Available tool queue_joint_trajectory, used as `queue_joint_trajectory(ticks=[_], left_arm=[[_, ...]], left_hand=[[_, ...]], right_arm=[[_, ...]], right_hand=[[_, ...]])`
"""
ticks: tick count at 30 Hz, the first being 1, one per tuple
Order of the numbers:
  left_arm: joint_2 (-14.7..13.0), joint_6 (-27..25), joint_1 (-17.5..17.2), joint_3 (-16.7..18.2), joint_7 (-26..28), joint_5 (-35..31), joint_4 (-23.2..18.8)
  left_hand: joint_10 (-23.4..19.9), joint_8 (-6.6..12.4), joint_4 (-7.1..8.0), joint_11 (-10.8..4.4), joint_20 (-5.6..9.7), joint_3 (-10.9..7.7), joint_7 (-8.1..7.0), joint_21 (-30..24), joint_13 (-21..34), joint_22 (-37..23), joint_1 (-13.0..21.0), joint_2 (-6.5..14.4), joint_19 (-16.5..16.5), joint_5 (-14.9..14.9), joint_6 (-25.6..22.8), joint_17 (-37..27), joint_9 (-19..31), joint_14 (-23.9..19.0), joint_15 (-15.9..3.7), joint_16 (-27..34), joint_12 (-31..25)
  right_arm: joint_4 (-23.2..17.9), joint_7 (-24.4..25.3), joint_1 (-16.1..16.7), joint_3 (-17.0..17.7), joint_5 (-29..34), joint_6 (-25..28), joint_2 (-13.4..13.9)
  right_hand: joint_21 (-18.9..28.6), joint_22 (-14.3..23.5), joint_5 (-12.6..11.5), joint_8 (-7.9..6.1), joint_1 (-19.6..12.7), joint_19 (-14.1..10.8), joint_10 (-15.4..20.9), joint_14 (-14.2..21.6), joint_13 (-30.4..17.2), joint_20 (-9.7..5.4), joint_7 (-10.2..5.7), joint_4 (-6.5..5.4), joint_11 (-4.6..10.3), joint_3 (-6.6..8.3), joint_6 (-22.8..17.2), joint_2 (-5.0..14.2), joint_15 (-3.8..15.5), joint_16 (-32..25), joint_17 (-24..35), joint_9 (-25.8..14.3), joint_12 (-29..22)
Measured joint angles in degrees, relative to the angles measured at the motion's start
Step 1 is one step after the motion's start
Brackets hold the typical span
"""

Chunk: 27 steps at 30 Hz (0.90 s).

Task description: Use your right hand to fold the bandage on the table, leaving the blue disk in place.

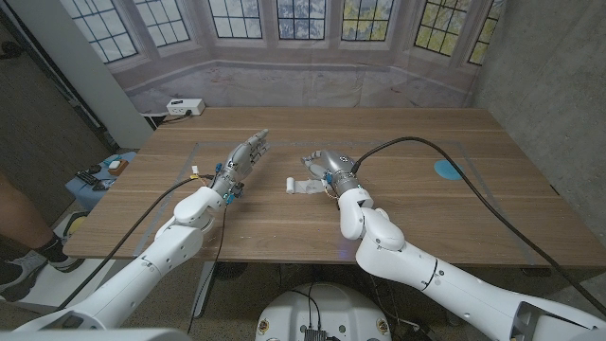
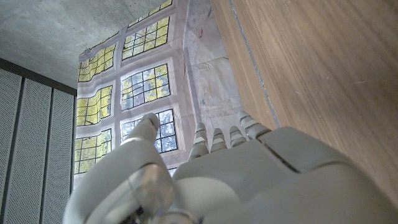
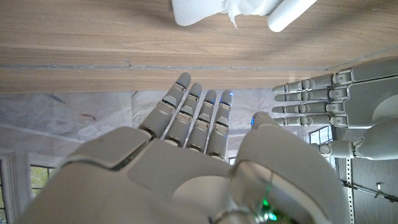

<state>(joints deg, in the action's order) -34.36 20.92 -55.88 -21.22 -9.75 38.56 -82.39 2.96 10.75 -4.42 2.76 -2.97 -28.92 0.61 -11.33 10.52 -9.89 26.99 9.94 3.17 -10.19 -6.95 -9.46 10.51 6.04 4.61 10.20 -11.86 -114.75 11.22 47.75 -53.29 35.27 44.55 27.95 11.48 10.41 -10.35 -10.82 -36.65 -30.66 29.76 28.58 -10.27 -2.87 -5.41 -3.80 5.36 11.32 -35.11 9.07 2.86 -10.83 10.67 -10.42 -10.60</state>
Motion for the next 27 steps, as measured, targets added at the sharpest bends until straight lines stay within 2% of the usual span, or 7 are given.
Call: queue_joint_trajectory(ticks=[9,11,18,20,27], left_arm=[[0.0,-0.5,0.2,-0.2,0.8,-0.5,-0.6],[0.1,-0.9,0.3,-0.3,1.1,-0.6,-0.7],[0.1,-1.1,0.5,-0.5,1.3,-0.9,-0.8],[0.1,-1.2,0.6,-0.5,1.4,-0.9,-0.9],[-0.1,-1.3,0.6,-0.5,1.7,-1.1,-1.1]], left_hand=[[0.0,0.00,0.00,0.00,0.00,0.00,0.00,0.0,0.0,0.0,0.0,0.0,0.0,0.0,0.0,0.0,0.0,0.0,0.00,0.0,0.0],[0.0,0.00,0.00,0.00,0.00,0.00,0.00,0.0,0.0,0.0,0.0,0.0,0.0,0.0,0.0,0.0,0.0,0.0,0.00,0.0,0.0],[0.0,0.00,0.00,0.00,0.00,0.00,0.00,0.0,0.0,0.0,0.0,0.0,0.0,0.0,0.0,0.0,0.0,0.0,0.00,0.0,0.0],[0.0,0.00,0.00,0.00,0.00,0.00,0.00,0.0,0.0,0.0,0.0,0.0,0.0,0.0,0.0,0.0,0.0,0.0,0.00,0.0,0.0],[0.0,0.00,0.00,0.01,0.00,0.00,0.00,0.0,0.0,0.0,0.0,0.0,0.0,0.0,0.0,0.0,0.0,0.0,0.00,0.0,0.0]], right_arm=[[-0.3,0.0,-0.2,2.2,-5.1,-3.1,1.1],[-0.5,0.0,-0.2,3.9,-6.5,-3.9,2.0],[-0.7,0.6,-0.2,5.4,-10.5,-5.7,2.6],[-0.9,0.9,0.1,6.9,-12.0,-6.4,3.3],[-1.1,1.8,0.7,9.2,-16.3,-8.3,3.8]], right_hand=[[0.0,0.0,0.0,0.20,0.5,0.5,-0.7,-0.8,0.0,-0.10,0.07,0.24,0.04,0.24,0.4,-0.12,-0.21,0.0,0.0,0.0,0.2],[0.0,0.0,0.0,0.23,0.5,0.5,-0.9,-1.4,0.0,-0.10,0.13,0.24,0.18,0.24,0.6,-0.07,-0.13,0.2,0.0,0.0,0.2],[0.0,0.0,0.0,0.23,0.5,1.5,-1.7,-2.3,0.0,0.21,-0.02,0.25,0.19,0.57,1.1,-0.07,-0.21,0.4,0.0,0.0,0.5],[0.0,0.0,0.0,0.23,0.8,1.5,-1.7,-2.4,0.0,0.21,0.22,0.25,0.19,0.57,1.3,-0.30,-0.11,0.5,0.0,0.0,0.5],[0.0,0.0,0.0,0.46,0.8,1.9,-2.3,-3.3,0.0,0.23,-0.02,0.48,0.19,0.79,1.7,-0.30,-0.22,0.5,0.0,0.0,0.5]])
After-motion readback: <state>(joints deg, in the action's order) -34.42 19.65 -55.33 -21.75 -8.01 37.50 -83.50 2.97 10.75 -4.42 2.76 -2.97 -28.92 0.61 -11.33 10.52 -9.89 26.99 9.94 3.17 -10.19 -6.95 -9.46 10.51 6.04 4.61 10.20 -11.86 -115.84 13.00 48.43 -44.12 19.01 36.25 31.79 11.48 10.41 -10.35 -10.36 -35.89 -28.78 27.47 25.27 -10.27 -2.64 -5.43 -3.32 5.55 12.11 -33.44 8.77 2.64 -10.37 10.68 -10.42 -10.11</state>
